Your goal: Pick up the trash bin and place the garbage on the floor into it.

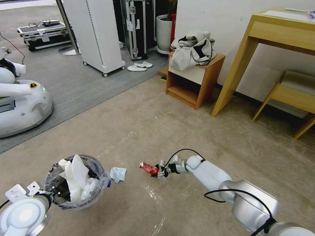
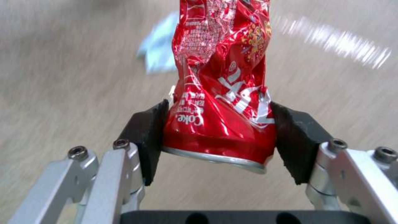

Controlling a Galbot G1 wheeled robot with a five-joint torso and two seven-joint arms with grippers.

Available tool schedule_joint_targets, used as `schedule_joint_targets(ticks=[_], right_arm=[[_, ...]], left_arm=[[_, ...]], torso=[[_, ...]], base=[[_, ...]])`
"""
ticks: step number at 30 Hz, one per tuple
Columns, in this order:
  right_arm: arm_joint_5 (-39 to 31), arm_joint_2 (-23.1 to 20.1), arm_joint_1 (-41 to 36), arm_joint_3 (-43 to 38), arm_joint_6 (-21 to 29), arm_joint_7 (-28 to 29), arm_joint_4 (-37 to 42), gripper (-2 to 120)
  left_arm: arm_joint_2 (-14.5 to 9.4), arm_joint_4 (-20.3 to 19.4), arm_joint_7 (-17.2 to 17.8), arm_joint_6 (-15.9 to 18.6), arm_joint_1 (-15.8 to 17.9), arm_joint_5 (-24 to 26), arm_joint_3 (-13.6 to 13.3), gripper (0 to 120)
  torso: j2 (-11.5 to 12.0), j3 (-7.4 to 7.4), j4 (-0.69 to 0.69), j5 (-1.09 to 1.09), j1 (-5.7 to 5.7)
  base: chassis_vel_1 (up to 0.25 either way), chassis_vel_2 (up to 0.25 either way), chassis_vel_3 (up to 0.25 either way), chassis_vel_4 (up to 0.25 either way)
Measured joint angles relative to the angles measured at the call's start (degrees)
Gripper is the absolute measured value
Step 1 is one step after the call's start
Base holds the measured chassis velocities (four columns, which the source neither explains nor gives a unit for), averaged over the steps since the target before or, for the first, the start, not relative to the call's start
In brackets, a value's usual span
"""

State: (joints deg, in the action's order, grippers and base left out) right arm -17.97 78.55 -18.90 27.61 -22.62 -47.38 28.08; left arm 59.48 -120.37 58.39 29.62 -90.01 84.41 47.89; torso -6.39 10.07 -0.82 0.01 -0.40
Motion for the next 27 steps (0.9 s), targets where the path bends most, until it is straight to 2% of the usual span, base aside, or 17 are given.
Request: schedule_joint_targets(ticks=[5, 13, 18, 27], right_arm=[[-0.9, -2.4, 2.4, -1.5, -3.7, 0.4, 5.8, 56], [-6.2, -4.5, 5.6, -2.7, -4.6, 2.8, 15.8, 56], [-9.2, -4.2, 7.9, -2.5, -5.4, 3.8, 23.0, 56], [-12.0, -2.0, 9.4, -0.9, -6.6, 3.9, 28.4, 56]], left_arm=[[-0.2, -0.1, 0.3, 0.0, 0.3, 0.6, 0.0, 0], [-0.7, 0.0, 0.6, 0.0, 0.6, 1.6, 0.3, 0], [-0.7, 0.0, 1.0, 0.0, 0.8, 2.0, 0.4, 0], [-0.6, -0.4, 1.6, -0.1, 0.3, 2.6, 0.6, 0]], torso=[[0.0, 0.00, -0.01, -0.02, 0.00], [0.0, -0.01, 0.00, -0.02, 0.00], [0.0, -0.01, 0.00, -0.02, 0.00], [0.0, -0.01, 0.01, -0.02, 0.00]], base=[[0.000, 0.000, 0.000, 0.000], [0.000, 0.000, 0.000, 0.000], [0.000, 0.000, 0.000, 0.000], [0.000, 0.000, 0.000, 0.000]])
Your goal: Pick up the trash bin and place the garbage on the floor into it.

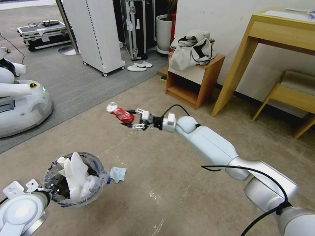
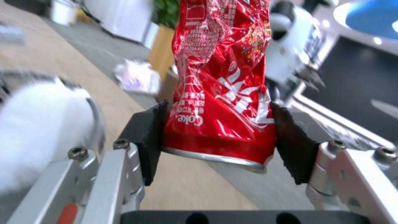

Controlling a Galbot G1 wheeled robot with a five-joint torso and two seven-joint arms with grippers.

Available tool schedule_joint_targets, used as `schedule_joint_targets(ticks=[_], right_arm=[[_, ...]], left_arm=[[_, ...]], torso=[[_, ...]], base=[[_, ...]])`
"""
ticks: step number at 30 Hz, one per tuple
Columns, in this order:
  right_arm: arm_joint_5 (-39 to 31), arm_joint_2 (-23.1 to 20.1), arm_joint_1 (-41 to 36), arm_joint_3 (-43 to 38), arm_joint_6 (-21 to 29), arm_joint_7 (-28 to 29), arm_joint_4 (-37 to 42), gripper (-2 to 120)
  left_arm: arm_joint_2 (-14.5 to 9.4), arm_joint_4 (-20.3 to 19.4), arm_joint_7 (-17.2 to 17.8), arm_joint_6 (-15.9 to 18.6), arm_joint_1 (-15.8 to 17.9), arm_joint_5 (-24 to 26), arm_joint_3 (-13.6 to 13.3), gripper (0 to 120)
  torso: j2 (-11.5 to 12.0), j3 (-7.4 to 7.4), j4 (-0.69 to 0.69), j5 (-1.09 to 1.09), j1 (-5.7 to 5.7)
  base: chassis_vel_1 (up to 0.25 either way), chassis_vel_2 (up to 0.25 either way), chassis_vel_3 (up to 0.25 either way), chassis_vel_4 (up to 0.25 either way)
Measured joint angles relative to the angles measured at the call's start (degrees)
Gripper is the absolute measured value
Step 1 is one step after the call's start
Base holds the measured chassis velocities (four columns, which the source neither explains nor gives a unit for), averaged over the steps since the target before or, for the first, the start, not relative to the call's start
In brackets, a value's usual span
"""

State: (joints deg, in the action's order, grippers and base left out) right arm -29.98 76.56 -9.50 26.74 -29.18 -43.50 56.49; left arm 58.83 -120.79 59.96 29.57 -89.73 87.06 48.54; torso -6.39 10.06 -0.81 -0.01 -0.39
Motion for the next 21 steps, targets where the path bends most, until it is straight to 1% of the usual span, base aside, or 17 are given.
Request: schedule_joint_targets(ticks=[1, 7, 21], right_arm=[[-0.9, 0.9, 0.6, 1.2, 0.0, -0.5, 1.7, 56], [-1.1, 2.8, 1.1, 3.6, 0.5, -1.8, 2.9, 56], [1.2, 7.7, -0.5, 9.0, 0.6, -4.0, 1.2, 56]], left_arm=[[0.1, -0.2, 0.1, 0.0, -0.2, 0.1, 0.1, 0], [0.4, -0.8, 0.3, -0.1, -0.4, 0.3, 0.2, 0], [0.9, -1.5, 0.8, -0.1, -0.4, 0.7, 0.2, 0]], torso=[[0.0, 0.00, 0.00, 0.00, 0.00], [0.0, 0.00, 0.00, 0.00, 0.00], [0.0, 0.00, -0.01, 0.00, 0.00]], base=[[0.000, 0.000, 0.000, 0.000], [0.000, 0.000, 0.000, 0.000], [0.000, 0.000, 0.000, 0.000]])
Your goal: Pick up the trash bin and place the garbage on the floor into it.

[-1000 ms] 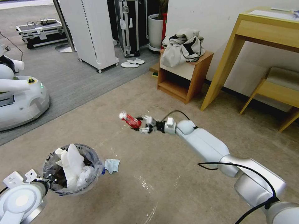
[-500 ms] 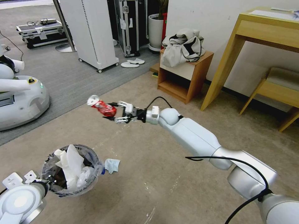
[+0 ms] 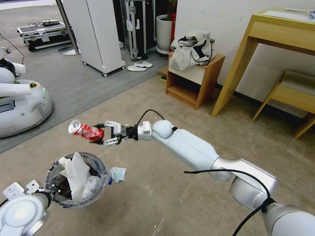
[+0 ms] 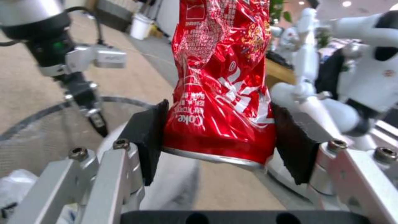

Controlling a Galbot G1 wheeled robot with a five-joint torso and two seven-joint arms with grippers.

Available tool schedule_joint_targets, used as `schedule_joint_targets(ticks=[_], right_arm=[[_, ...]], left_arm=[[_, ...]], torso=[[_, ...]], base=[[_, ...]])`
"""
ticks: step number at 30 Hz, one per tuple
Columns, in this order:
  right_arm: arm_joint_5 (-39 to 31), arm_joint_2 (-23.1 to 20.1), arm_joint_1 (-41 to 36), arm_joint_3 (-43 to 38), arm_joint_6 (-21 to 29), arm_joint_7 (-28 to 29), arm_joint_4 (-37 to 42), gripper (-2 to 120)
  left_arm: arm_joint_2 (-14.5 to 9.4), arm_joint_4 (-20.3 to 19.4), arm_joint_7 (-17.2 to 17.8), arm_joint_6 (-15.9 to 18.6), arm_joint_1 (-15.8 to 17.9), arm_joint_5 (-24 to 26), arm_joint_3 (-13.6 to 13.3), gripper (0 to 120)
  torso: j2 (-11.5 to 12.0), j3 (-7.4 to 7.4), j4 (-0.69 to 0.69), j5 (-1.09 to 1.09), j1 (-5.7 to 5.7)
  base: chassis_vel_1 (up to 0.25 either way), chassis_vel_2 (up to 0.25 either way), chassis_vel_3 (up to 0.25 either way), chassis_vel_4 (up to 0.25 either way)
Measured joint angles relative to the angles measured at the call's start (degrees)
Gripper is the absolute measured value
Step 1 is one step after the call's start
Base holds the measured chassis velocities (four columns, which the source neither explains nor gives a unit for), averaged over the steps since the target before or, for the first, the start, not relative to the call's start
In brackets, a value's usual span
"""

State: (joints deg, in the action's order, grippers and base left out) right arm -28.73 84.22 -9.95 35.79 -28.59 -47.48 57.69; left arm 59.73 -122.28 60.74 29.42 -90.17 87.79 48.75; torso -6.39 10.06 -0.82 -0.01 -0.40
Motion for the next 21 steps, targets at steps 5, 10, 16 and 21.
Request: schedule_joint_targets(ticks=[5, 10, 16, 21], right_arm=[[1.2, 2.3, -0.9, 1.8, -0.3, -1.1, -2.0, 56], [2.0, 3.5, -1.4, 3.2, -0.4, -1.6, -3.0, 56], [3.3, 6.4, -2.2, 4.8, -0.9, -2.0, -6.1, 56], [4.3, 7.9, -2.4, 4.9, -1.5, -2.5, -8.7, 56]], left_arm=[[0.0, -0.2, 0.0, 0.0, -0.1, 0.1, 0.3, 0], [0.1, -0.2, 0.0, 0.0, -0.1, 0.0, 0.2, 0], [0.2, -0.3, 0.0, 0.0, 0.0, -0.1, 0.1, 0], [0.2, -0.3, -0.1, 0.0, -0.1, -0.1, 0.3, 0]], torso=[[0.0, 0.00, 0.00, 0.00, 0.00], [0.0, 0.00, 0.00, 0.00, 0.00], [0.0, 0.00, 0.00, 0.00, 0.00], [0.0, 0.00, 0.01, 0.00, 0.00]], base=[[0.000, 0.000, 0.000, 0.000], [0.000, 0.000, 0.000, 0.000], [0.000, 0.000, 0.000, 0.000], [0.000, 0.000, 0.000, 0.000]])
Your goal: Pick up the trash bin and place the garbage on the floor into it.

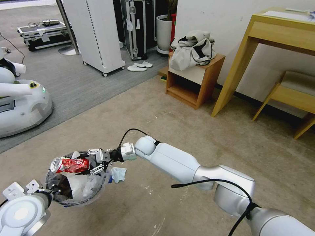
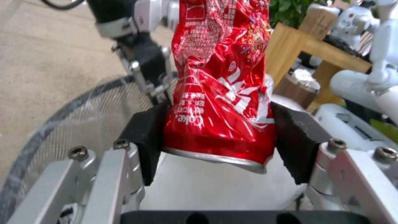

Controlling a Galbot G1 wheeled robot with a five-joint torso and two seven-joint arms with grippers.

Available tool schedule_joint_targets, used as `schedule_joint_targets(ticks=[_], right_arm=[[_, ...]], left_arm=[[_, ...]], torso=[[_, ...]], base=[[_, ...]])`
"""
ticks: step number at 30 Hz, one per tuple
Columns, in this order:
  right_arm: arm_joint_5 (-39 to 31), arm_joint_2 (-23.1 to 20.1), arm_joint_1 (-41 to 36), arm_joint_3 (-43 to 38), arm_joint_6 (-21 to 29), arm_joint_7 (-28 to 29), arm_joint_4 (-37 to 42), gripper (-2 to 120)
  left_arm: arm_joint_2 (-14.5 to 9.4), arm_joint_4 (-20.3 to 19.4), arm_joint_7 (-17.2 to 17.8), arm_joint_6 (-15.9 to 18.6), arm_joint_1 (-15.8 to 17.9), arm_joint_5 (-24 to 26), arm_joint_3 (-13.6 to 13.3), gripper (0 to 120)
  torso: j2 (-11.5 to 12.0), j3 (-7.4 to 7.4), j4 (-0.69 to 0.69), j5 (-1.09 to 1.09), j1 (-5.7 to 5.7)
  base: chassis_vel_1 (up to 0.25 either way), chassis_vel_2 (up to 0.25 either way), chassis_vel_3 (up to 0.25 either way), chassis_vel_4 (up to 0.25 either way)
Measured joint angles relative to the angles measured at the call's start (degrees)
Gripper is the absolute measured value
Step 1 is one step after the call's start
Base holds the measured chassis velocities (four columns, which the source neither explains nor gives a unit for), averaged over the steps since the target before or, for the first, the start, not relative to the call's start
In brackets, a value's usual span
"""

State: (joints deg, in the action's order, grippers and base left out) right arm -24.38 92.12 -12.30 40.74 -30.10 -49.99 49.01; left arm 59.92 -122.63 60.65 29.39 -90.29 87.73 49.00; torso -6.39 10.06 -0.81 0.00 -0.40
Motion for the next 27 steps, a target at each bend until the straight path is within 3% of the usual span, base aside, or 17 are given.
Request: schedule_joint_targets(ticks=[27], right_arm=[[1.8, 0.1, -1.6, 2.7, -0.5, 0.2, -7.1, 56]], left_arm=[[0.4, -1.8, -0.1, 0.0, -0.7, -0.1, 0.1, 0]], torso=[[0.0, 0.00, 0.00, 0.01, 0.00]], base=[[0.000, 0.000, 0.000, 0.000]])
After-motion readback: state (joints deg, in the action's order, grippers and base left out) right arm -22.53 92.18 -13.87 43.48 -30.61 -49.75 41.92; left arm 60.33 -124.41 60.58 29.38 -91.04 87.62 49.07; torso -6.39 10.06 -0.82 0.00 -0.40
